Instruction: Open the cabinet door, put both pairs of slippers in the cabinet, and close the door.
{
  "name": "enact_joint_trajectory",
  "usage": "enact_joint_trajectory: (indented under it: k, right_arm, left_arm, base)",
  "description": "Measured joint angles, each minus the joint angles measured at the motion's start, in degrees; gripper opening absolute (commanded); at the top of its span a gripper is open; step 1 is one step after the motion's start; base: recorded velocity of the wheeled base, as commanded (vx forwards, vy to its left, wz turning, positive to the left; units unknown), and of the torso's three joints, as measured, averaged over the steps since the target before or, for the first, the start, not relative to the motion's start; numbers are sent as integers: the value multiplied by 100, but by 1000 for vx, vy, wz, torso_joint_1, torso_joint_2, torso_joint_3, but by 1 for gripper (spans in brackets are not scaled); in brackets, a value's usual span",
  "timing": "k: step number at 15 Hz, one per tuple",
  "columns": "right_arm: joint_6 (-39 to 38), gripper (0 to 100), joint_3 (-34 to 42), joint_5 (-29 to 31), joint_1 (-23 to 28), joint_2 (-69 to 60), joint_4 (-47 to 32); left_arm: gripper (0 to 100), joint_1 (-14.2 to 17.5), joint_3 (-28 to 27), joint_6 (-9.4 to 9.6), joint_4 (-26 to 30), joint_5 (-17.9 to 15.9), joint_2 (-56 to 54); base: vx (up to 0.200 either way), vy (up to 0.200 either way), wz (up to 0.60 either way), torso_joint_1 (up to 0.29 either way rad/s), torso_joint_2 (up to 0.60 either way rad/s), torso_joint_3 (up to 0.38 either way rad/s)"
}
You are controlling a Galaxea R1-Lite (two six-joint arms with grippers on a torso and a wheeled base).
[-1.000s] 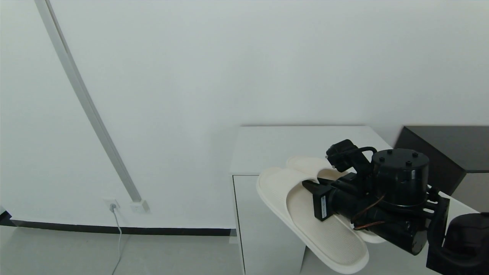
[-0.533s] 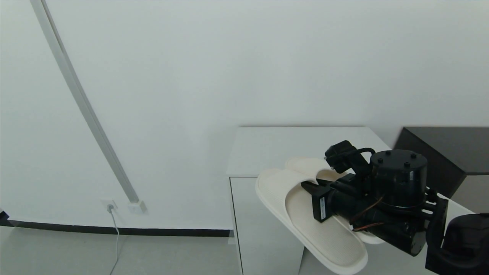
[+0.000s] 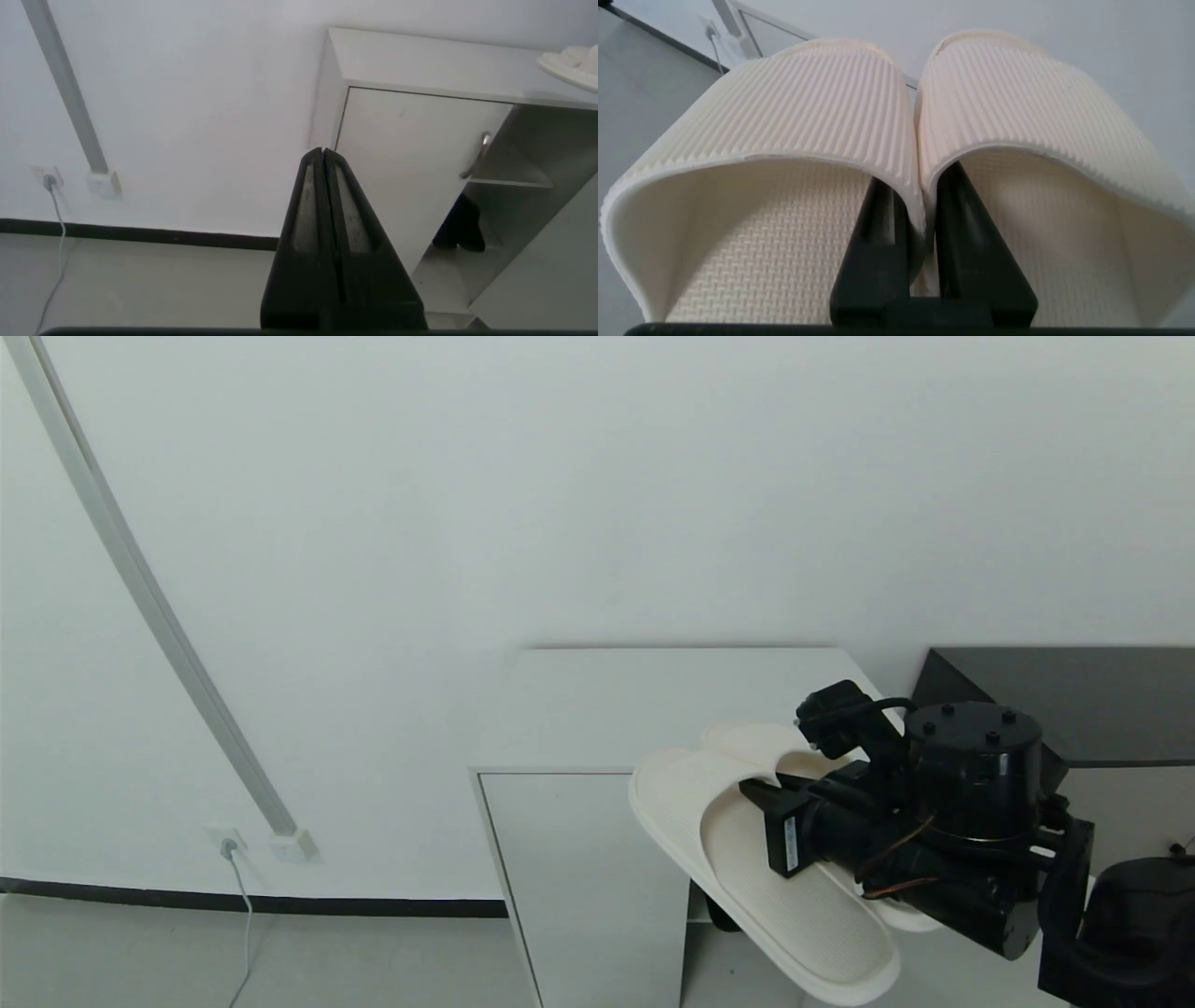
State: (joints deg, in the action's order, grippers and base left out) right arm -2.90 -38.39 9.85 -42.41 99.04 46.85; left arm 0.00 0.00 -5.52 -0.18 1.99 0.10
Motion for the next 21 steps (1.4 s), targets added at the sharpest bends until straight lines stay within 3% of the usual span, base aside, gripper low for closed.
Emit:
enact_joint_trajectory:
  k: [5, 21]
  right_arm:
    - [1, 0, -2, 0, 0, 24, 20]
    - [99, 0, 166, 13, -50, -15, 99]
  left_arm:
    - [0, 0, 0, -6, 0, 0, 0]
    - [0, 0, 0, -27, 0, 1, 0]
  base:
    - [0, -200, 0, -2, 0, 1]
    - [0, 0, 0, 0, 0, 0]
